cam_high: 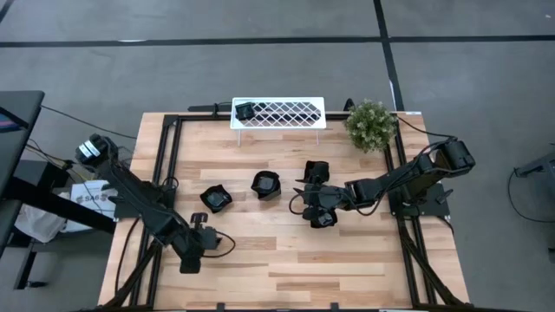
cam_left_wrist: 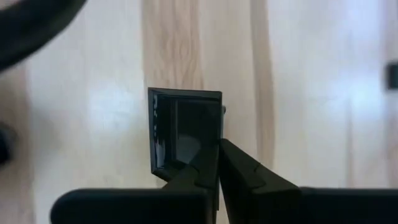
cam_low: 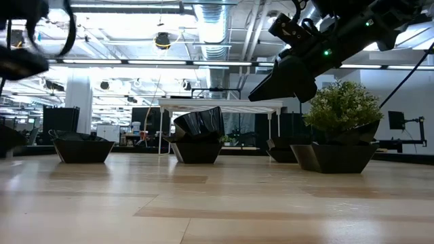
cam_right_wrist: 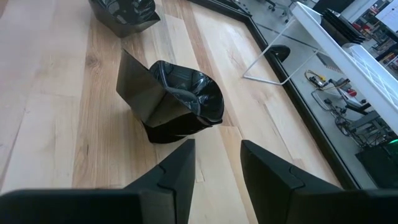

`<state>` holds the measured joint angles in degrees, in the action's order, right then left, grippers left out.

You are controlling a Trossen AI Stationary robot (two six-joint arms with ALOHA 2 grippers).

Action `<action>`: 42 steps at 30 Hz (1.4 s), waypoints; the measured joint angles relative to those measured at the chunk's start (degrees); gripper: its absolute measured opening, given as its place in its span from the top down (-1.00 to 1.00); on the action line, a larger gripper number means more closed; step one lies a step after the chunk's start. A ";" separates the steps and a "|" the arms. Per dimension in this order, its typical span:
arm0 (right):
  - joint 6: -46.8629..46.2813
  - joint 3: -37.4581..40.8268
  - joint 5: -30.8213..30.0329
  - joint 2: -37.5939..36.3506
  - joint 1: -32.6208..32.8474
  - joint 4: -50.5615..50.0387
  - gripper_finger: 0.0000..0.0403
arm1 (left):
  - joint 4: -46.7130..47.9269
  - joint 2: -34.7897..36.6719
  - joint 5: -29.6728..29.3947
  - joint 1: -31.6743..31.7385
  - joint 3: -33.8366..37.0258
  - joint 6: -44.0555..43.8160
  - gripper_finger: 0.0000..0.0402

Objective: Pick & Place Mini shaped plates
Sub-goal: Stack the black square plate on top of the black square plate on the shelf

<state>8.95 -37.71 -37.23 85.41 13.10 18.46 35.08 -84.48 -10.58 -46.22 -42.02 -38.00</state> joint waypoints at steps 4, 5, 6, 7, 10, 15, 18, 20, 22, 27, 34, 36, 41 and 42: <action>0.00 0.00 0.04 0.00 0.00 -0.02 0.39 | -1.36 5.90 -5.24 0.00 0.00 0.06 0.97; 0.00 0.00 0.18 0.00 0.00 -0.02 0.39 | -1.82 7.18 -6.82 0.00 0.00 0.29 0.97; 0.00 0.00 0.27 0.00 0.00 -0.06 0.39 | -2.50 8.49 -8.46 0.00 0.00 0.62 0.97; 0.00 0.00 0.50 0.00 0.00 -0.07 0.39 | -3.05 9.61 -10.13 0.00 0.00 1.26 0.97; 0.00 0.00 2.21 0.00 0.00 -0.09 0.39 | -4.44 12.32 -14.94 0.02 0.00 4.01 0.97; -0.34 0.00 4.41 0.00 0.00 -0.31 0.39 | -4.77 14.07 -22.49 1.06 0.00 7.57 0.97; -0.38 0.00 4.41 0.00 0.00 -0.33 0.39 | -4.93 13.89 -26.96 3.65 0.00 11.27 0.96; -0.42 0.00 4.39 0.00 0.00 -0.33 0.39 | -5.03 13.85 -29.85 6.62 0.00 13.99 0.96; -0.43 0.00 4.39 0.00 0.00 -0.31 0.39 | -6.01 13.85 -32.43 10.53 0.00 16.37 0.96; -0.12 0.00 4.35 0.00 -0.04 -0.21 0.39 | -11.03 13.85 -30.07 22.67 -0.02 28.05 0.96; 0.63 0.00 4.25 0.00 -0.07 -0.07 0.39 | -11.50 13.85 -21.98 41.46 -7.31 42.70 0.96; 0.97 0.00 4.25 0.00 -0.07 -0.25 0.39 | -11.61 13.85 -20.52 46.19 -10.70 48.36 0.96; 2.14 0.00 4.23 0.00 -0.19 -1.21 0.39 | -11.58 13.85 -19.84 57.01 -17.60 60.73 0.96; 2.14 0.00 4.24 0.00 -0.33 -1.45 0.39 | -11.58 13.66 -19.88 58.92 -18.60 62.29 0.96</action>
<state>11.09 -37.71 -32.99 85.41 12.78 17.01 23.49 -70.82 -30.46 12.70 -60.62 24.29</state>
